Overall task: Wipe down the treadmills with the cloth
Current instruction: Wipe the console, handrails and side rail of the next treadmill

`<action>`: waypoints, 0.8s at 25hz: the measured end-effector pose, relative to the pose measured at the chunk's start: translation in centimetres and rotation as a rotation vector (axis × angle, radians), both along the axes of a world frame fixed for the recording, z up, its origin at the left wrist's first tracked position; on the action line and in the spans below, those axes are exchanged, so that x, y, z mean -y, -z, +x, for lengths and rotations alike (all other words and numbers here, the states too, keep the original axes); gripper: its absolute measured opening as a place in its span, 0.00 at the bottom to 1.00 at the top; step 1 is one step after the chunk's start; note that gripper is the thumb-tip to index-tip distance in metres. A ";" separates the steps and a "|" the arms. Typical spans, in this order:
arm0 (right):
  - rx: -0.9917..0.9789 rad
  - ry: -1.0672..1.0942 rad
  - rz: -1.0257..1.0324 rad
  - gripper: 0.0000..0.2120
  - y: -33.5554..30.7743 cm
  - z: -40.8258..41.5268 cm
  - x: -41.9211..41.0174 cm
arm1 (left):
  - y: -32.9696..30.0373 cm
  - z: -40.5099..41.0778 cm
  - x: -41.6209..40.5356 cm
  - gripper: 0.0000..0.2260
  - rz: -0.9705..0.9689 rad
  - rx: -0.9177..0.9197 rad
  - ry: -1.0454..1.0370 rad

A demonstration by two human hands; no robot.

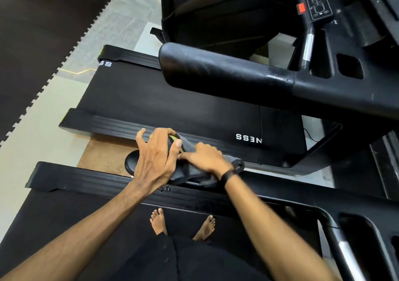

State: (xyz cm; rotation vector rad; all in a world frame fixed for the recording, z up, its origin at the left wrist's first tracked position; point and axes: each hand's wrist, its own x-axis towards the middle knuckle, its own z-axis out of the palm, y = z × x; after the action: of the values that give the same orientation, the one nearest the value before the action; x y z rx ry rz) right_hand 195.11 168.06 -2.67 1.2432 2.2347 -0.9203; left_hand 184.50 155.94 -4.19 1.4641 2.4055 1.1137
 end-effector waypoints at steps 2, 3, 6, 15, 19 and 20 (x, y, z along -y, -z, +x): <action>-0.194 -0.113 0.266 0.26 -2.2 3.0 4.2 | -0.3 -0.3 0.0 0.16 0.053 0.070 -0.035; -0.287 -0.153 0.342 0.28 -3.1 5.4 5.0 | -0.3 -0.6 0.2 0.15 0.078 0.096 -0.051; -0.149 0.006 0.274 0.27 -2.4 11.7 -0.1 | -0.2 -2.5 1.3 0.17 0.073 0.105 -0.108; -0.149 0.048 -0.225 0.24 1.0 -5.7 1.9 | 0.2 -4.1 1.6 0.18 0.188 0.250 -0.269; -0.400 -0.264 0.242 0.28 -2.9 0.0 7.1 | 0.5 -5.4 2.6 0.14 0.390 0.358 -0.319; -0.363 -0.270 0.193 0.32 -2.6 3.0 5.6 | 0.7 -5.9 3.1 0.14 0.397 0.388 -0.311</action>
State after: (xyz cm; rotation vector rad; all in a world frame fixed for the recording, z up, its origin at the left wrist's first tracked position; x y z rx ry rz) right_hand 198.09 162.48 -0.05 0.8686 2.7488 -0.8973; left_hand 178.62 152.80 -4.91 0.8447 2.2608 1.8354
